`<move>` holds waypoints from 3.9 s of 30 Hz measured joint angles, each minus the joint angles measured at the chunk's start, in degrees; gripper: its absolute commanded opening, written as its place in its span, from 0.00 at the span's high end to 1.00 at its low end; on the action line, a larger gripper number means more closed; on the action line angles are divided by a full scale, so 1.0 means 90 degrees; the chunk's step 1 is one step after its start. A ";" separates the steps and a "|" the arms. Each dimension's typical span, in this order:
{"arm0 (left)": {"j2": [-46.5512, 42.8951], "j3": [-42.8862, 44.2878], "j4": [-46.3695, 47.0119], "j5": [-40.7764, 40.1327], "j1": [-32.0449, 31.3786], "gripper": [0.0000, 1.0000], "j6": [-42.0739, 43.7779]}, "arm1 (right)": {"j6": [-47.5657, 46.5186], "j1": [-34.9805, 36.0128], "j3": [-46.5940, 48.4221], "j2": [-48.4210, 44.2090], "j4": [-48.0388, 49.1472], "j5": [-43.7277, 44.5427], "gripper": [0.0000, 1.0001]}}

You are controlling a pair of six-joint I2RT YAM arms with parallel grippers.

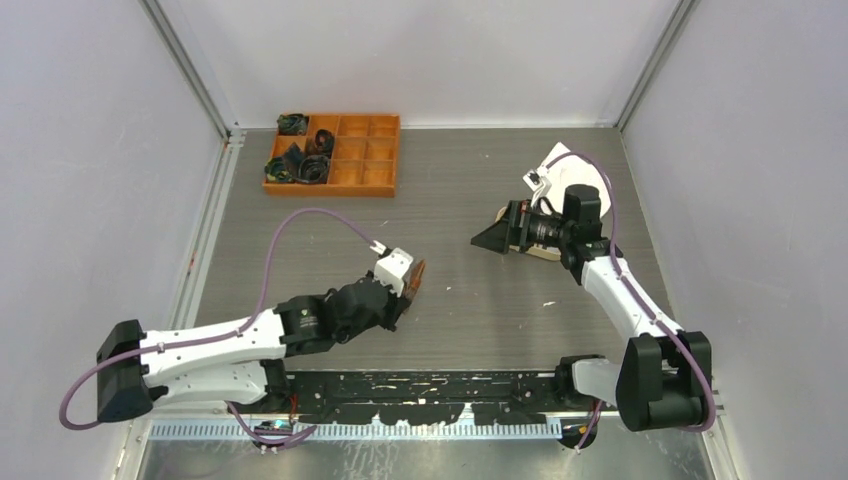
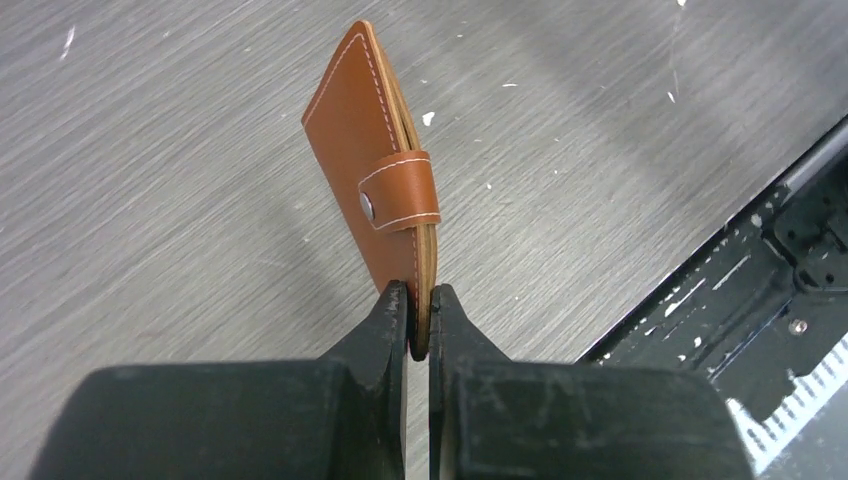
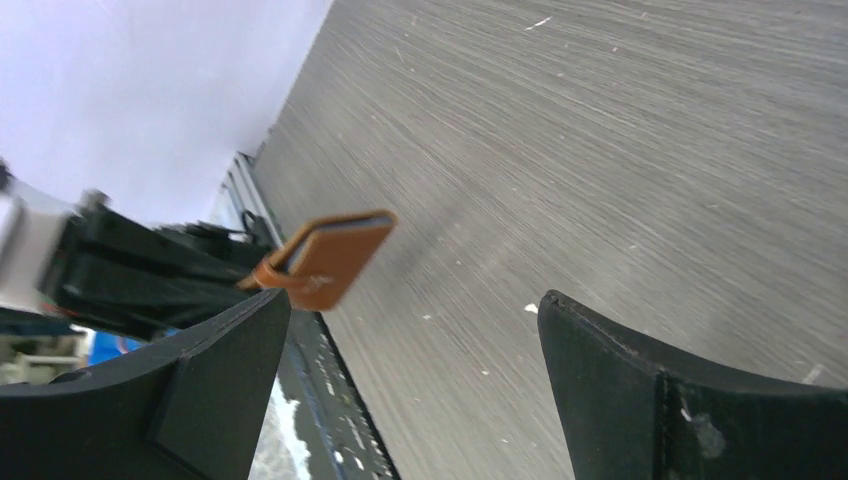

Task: Put the credit cards into the card holder
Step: Pick up the card holder from the center of the board, then turn over the card slot in the card holder.

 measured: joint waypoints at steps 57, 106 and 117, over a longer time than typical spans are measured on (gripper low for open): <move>0.0005 -0.2951 0.5863 0.2436 0.0617 0.03 0.0886 | -0.4991 0.1360 0.1353 0.1651 -0.3932 -0.0869 0.99; 0.3177 -0.1792 0.7507 0.4065 0.1525 1.00 -0.3218 | -0.7567 0.1787 0.1384 -0.0702 -0.5166 0.0789 0.01; 0.2441 -0.1622 0.5901 0.4250 0.1508 1.00 -0.3356 | -0.8888 0.2171 0.0877 -0.0624 -0.5481 0.0374 0.29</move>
